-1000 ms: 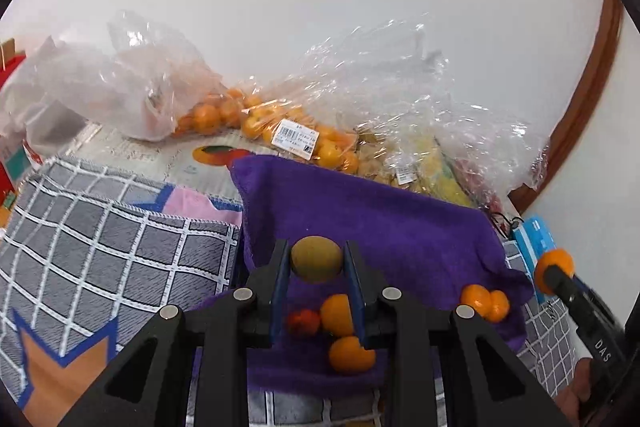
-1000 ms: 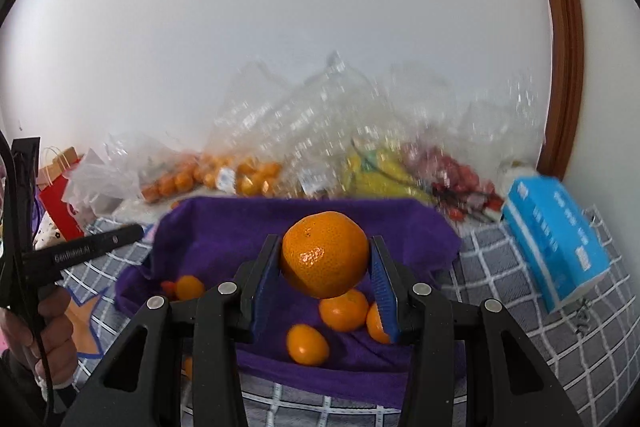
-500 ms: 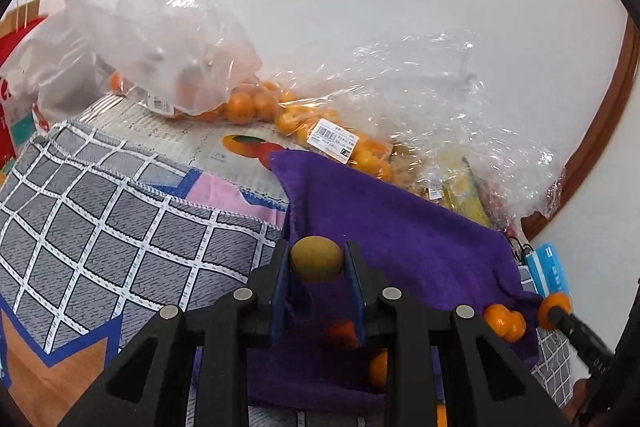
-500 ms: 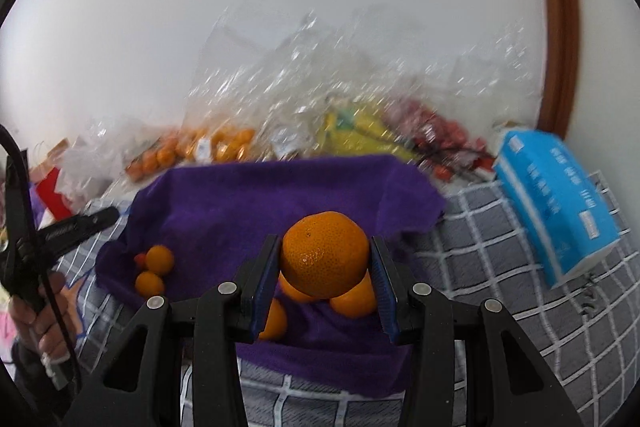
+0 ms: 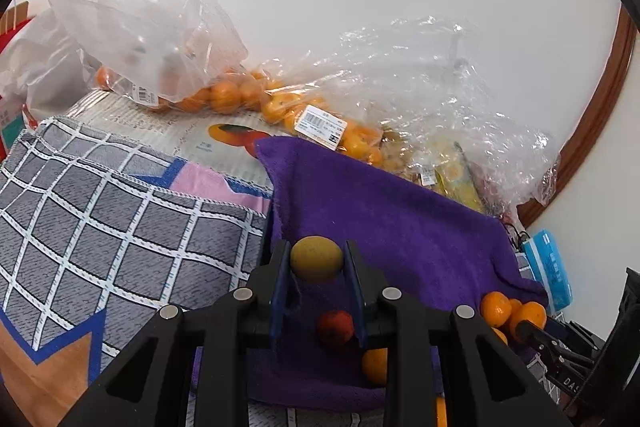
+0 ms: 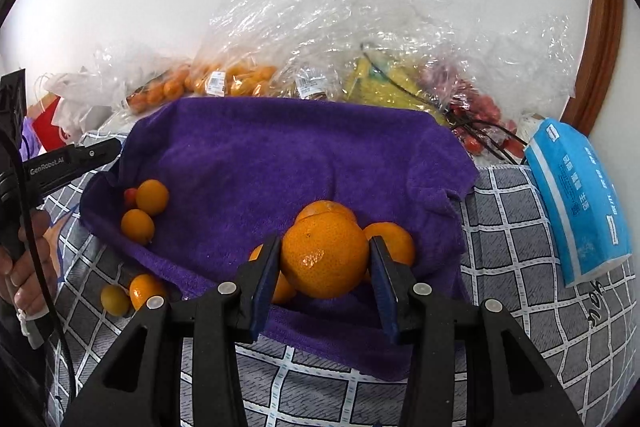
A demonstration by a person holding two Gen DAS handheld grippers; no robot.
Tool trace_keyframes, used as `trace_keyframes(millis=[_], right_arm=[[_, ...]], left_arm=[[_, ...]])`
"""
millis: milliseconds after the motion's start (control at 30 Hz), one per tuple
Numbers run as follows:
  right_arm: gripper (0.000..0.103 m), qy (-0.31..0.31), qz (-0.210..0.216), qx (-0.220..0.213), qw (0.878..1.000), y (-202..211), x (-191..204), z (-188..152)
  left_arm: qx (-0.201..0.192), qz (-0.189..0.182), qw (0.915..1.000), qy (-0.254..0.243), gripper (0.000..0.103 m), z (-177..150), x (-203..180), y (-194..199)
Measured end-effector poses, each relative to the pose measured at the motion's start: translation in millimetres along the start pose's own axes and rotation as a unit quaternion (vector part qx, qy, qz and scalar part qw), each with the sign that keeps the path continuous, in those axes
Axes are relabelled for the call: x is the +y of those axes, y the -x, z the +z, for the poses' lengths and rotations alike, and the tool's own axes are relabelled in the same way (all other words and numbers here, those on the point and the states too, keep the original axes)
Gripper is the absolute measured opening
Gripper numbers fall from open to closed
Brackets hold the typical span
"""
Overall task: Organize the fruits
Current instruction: 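Lower the orange and green-yellow fruit onto the towel and open both grippers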
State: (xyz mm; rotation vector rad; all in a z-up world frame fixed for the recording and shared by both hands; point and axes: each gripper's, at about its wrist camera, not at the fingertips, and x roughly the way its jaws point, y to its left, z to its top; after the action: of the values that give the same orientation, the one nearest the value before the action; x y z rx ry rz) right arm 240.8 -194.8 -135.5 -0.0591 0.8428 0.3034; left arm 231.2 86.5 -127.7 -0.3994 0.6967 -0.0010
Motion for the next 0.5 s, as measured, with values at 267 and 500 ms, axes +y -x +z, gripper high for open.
trace_keyframes(millis=[267,500], right_arm=[[0.044,-0.003,-0.007,-0.018,1.0,6.5,-1.5,2.7],[0.045,-0.03,-0.006,-0.039,0.999,15.0,-7.8,5.8]], left_arm=[[0.019,-0.012,0.9997,-0.013,0.025,-5.8,-8.8,-6.7],[0.025,-0.019,0.9995,-0.009,0.025,-9.5,-11.8,-13.6]])
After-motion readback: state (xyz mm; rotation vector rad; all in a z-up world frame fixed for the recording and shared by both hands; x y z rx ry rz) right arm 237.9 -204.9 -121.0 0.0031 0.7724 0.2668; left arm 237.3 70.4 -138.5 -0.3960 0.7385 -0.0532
